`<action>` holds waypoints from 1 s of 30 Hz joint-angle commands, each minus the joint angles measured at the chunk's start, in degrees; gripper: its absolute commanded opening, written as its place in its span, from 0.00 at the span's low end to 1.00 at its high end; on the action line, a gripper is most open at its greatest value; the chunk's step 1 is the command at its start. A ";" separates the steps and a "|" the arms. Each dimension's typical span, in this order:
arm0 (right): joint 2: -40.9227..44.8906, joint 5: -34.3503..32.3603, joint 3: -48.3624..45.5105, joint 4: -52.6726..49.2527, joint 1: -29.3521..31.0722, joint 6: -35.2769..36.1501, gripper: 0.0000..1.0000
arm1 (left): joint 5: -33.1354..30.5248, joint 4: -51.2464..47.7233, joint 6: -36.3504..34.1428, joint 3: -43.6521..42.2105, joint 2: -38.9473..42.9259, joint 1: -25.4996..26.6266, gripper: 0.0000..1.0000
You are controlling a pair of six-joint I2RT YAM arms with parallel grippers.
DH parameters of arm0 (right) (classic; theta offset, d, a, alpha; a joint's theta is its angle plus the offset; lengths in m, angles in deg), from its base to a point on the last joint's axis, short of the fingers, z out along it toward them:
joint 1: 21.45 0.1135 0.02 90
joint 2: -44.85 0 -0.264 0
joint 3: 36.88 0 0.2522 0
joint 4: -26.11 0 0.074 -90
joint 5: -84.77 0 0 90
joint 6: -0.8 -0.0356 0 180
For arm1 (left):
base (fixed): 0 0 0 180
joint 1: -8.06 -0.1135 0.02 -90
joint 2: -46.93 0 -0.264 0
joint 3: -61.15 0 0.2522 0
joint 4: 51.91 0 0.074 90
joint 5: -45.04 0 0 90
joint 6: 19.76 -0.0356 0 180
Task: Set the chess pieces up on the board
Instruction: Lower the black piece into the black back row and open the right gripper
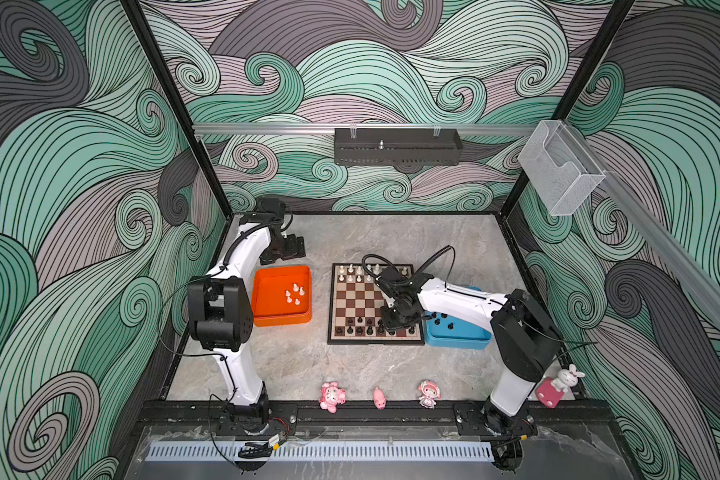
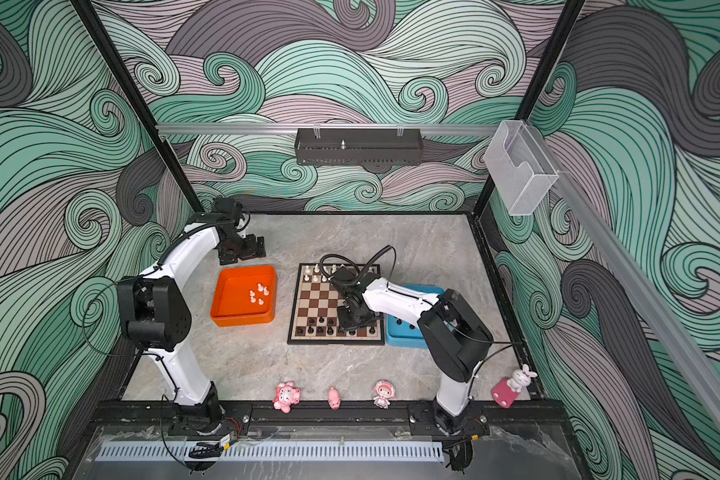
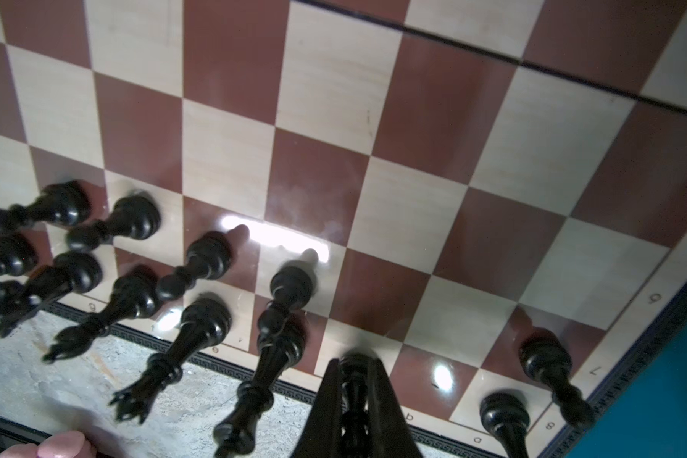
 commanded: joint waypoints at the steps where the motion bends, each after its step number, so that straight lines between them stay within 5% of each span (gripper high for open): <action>1: -0.86 -0.67 0.39 0.23 0.23 -0.49 0.13 | 0.84 -1.32 0.59 1.55 -0.73 -0.32 0.96; 30: -0.72 -2.92 1.70 -2.08 0.31 0.52 0.15 | 1.12 -1.38 0.73 1.56 -1.08 -0.32 0.96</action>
